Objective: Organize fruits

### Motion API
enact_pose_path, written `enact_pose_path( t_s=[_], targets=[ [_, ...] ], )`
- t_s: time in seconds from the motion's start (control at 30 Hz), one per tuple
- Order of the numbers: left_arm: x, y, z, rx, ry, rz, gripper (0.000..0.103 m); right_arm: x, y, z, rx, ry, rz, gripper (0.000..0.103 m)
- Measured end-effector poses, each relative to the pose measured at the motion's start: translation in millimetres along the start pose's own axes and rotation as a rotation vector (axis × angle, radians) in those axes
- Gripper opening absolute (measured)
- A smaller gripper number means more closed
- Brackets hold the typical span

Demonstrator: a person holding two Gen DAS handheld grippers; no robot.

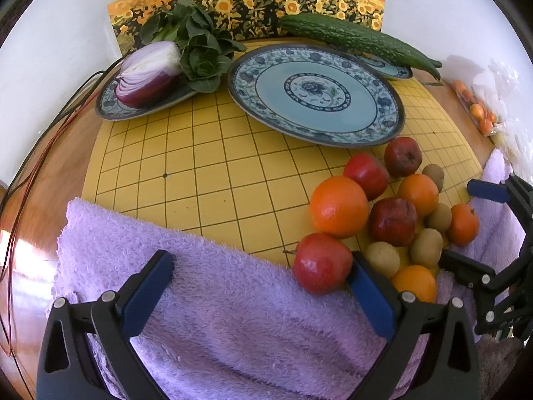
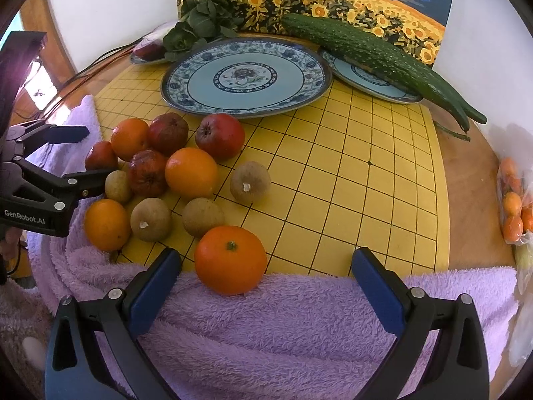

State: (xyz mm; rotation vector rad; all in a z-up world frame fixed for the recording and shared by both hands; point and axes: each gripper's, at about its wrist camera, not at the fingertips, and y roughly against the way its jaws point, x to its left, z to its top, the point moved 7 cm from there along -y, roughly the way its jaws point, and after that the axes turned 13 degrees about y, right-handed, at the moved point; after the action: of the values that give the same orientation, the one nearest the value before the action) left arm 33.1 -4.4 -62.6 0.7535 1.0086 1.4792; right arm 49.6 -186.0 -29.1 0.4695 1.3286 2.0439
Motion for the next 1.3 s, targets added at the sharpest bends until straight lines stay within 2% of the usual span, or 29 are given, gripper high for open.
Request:
enact_pose_path(
  t_s=[0.53, 0.93, 1.3],
  targets=[
    [-0.2, 5.1, -6.4, -0.006, -0.034, -0.015, 0.103, 5.0, -3.4, 5.6, 0.020, -0.002, -0.001, 0.103],
    [1.2, 7.4, -9.0, 0.014, -0.052, -0.015, 0.102, 6.8, -0.3, -1.7, 0.042, 0.054, 0.033, 0.103],
    [-1.6, 13.9, -8.0, 0.016, -0.050, -0.026, 0.087, 7.1, 1.4, -2.0, 0.025, 0.044, 0.025, 0.103]
  ],
)
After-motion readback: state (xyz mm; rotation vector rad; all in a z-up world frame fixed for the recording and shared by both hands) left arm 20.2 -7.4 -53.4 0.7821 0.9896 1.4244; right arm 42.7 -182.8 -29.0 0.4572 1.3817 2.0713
